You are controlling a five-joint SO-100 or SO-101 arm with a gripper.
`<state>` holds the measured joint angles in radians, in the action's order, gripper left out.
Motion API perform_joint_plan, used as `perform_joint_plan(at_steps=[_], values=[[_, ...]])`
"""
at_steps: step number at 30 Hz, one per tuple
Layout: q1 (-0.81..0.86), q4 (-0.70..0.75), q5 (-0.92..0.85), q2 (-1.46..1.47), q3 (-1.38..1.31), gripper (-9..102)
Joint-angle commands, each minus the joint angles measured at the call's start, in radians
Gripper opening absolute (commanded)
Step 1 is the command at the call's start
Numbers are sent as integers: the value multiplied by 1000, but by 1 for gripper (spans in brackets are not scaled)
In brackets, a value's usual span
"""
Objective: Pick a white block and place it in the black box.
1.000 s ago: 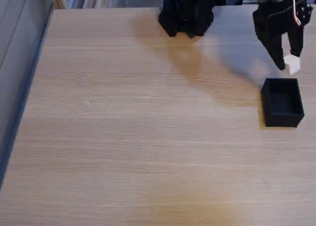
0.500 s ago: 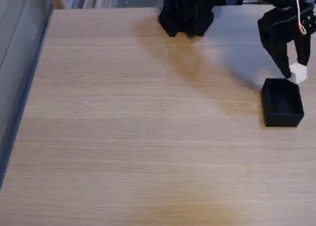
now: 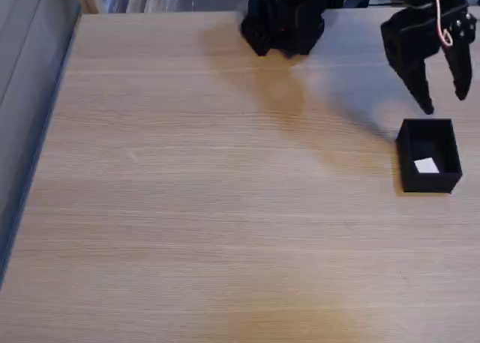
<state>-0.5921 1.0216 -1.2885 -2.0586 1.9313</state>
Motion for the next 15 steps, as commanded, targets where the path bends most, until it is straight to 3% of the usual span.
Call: perform_joint_plan(at_steps=[1,5,11,15], values=[[61,40,17,-150,98,0],[166,98,-9,-387,339,0],[307,230,-233,-884,796,0],[397,347,-342,-1065,953,0]])
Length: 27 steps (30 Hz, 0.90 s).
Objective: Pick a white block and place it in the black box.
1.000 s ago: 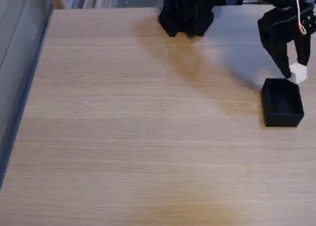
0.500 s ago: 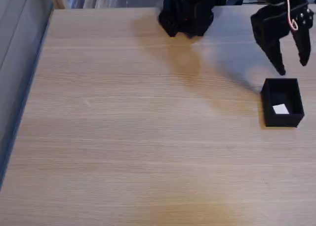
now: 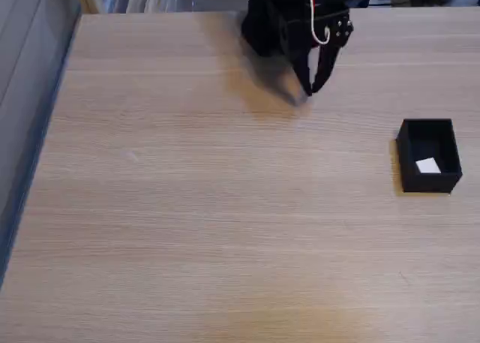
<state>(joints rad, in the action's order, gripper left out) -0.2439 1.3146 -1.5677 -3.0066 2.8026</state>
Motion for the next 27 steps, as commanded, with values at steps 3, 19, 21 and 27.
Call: perform_joint_plan(at_steps=[3,19,21,27], values=[[100,67,-77,-187,153,0],[201,32,-34,-324,304,0],[192,32,-34,-325,304,0],[193,32,-35,-325,304,0]])
